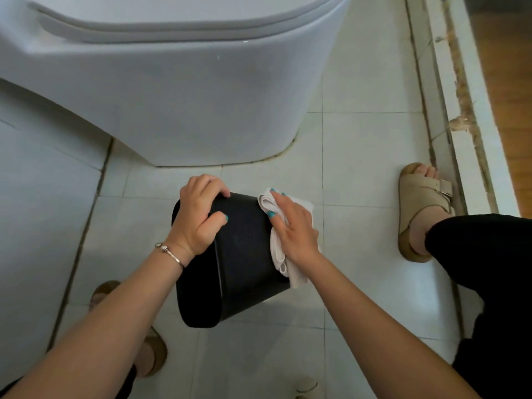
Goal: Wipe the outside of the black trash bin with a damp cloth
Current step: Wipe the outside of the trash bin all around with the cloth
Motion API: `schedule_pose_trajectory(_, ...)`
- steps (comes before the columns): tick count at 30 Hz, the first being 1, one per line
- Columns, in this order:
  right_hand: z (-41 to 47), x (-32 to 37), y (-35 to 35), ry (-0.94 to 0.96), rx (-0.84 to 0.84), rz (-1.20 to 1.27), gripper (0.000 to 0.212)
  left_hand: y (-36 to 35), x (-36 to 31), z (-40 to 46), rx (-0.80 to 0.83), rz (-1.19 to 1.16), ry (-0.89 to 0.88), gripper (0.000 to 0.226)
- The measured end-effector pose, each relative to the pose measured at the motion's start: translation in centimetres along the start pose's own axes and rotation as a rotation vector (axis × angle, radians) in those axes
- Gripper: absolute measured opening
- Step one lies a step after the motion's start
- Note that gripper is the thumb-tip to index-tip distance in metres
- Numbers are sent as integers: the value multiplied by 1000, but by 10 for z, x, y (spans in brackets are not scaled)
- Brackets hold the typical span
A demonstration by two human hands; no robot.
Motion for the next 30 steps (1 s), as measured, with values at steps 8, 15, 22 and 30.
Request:
schedule_pose_trajectory(8,-6,2,1,-14,-3,-12,45,-12,22,-23,-12,-179,320,89)
schedule_pose_trajectory(15,0,-13,9,28,-56,72,48,-12,3,-10,113,-15,317,100)
schedule_pose_trajectory(22,-31,-36,7,38,-120,342,47,-25,-33,-14,209,162,153,86)
schedule_pose_trajectory(30,-62,-55,-33,-70,-168,479,48,-44,-19,-49,224,83,336,94)
Point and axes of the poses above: each hand's wrist, its own z-axis towards the middle knuckle, its own y-axis out of the back of the hand, x = y × z, the point moved 10 cm from there along z, towards the middle knuckle, and after that the axes turned 6 degrees about x, right-handed, at the moved point
